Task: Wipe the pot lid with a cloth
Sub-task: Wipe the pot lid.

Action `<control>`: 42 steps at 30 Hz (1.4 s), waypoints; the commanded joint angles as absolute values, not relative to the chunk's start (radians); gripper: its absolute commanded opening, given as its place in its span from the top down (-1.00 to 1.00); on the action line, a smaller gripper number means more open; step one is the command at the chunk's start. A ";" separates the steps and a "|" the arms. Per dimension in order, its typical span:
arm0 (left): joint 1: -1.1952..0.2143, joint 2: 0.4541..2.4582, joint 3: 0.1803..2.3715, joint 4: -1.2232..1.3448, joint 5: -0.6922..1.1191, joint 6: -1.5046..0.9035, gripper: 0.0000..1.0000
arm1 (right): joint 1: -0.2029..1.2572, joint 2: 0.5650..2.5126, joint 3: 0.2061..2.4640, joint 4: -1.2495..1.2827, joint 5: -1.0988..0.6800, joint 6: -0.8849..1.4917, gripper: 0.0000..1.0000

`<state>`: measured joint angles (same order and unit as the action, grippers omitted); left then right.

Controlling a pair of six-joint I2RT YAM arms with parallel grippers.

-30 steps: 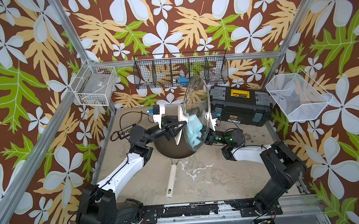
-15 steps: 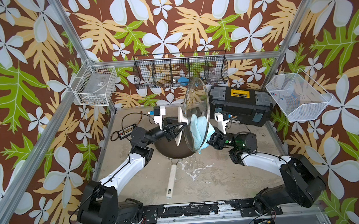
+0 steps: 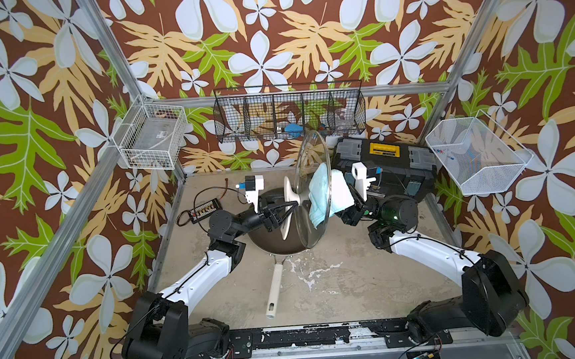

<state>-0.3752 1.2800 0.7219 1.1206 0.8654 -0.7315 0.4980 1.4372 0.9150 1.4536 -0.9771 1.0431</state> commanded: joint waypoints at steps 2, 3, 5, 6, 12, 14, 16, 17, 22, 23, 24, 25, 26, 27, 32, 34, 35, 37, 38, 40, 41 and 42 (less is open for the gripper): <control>-0.376 1.261 0.718 1.287 0.859 -0.743 1.00 | 0.486 1.478 0.987 1.438 -0.985 1.042 1.00; -0.376 1.260 0.714 1.294 0.860 -0.751 1.00 | 0.484 1.489 1.007 1.433 -0.986 1.044 1.00; -0.376 1.254 0.705 1.308 0.861 -0.766 1.00 | 0.479 1.520 1.052 1.431 -0.986 1.055 1.00; -0.376 1.252 0.702 1.310 0.862 -0.771 1.00 | 0.477 1.531 1.074 1.427 -0.986 1.061 1.00; -0.376 1.235 0.697 1.311 0.870 -0.787 1.00 | 0.472 1.606 1.201 1.392 -0.986 1.069 1.00; -0.376 1.231 0.694 1.310 0.873 -0.792 1.00 | 0.470 1.625 1.231 1.369 -0.981 1.063 1.00; -0.376 1.224 0.691 1.309 0.874 -0.793 1.00 | 0.468 1.636 1.250 1.368 -0.973 1.065 1.00; -0.376 1.223 0.689 1.308 0.874 -0.793 1.00 | 0.466 1.643 1.259 1.363 -0.967 1.064 1.00; -0.376 1.216 0.680 1.309 0.876 -0.795 1.00 | 0.459 1.674 1.312 1.336 -0.957 1.057 1.00; -0.376 1.215 0.680 1.310 0.877 -0.797 1.00 | 0.458 1.682 1.323 1.329 -0.960 1.055 1.00; -0.376 1.215 0.679 1.310 0.879 -0.798 1.00 | 0.456 1.690 1.336 1.319 -0.962 1.055 1.00; -0.377 1.215 0.678 1.310 0.880 -0.798 1.00 | 0.454 1.700 1.349 1.309 -0.964 1.055 1.00; -0.376 1.214 0.677 1.310 0.879 -0.798 1.00 | 0.454 1.710 1.365 1.301 -0.966 1.054 1.00; -0.376 1.213 0.676 1.310 0.879 -0.798 1.00 | 0.452 1.719 1.375 1.296 -0.967 1.053 1.00; -0.377 1.212 0.680 1.310 0.882 -0.801 1.00 | 0.442 1.779 1.438 1.279 -0.968 1.063 1.00; -0.377 1.212 0.682 1.310 0.883 -0.803 1.00 | 0.440 1.805 1.462 1.272 -0.970 1.069 1.00; -0.376 1.210 0.683 1.310 0.883 -0.803 1.00 | 0.438 1.819 1.474 1.269 -0.970 1.069 1.00; -0.377 1.209 0.685 1.308 0.885 -0.804 1.00 | 0.436 1.844 1.492 1.268 -0.970 1.077 1.00; -0.377 1.209 0.686 1.307 0.886 -0.803 1.00 | 0.434 1.859 1.500 1.272 -0.972 1.081 1.00; -0.377 1.209 0.690 1.305 0.887 -0.804 1.00 | 0.433 1.886 1.514 1.277 -0.975 1.092 1.00; -0.376 1.209 0.693 1.304 0.887 -0.803 1.00 | 0.431 1.903 1.522 1.280 -0.977 1.098 1.00; -0.376 1.209 0.694 1.303 0.886 -0.802 1.00 | 0.431 1.915 1.525 1.287 -0.977 1.104 1.00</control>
<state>-0.3748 1.2232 0.6750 1.1549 0.8291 -0.8314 0.4301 1.8896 1.5131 1.2991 -0.9867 1.0740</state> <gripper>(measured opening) 0.441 0.085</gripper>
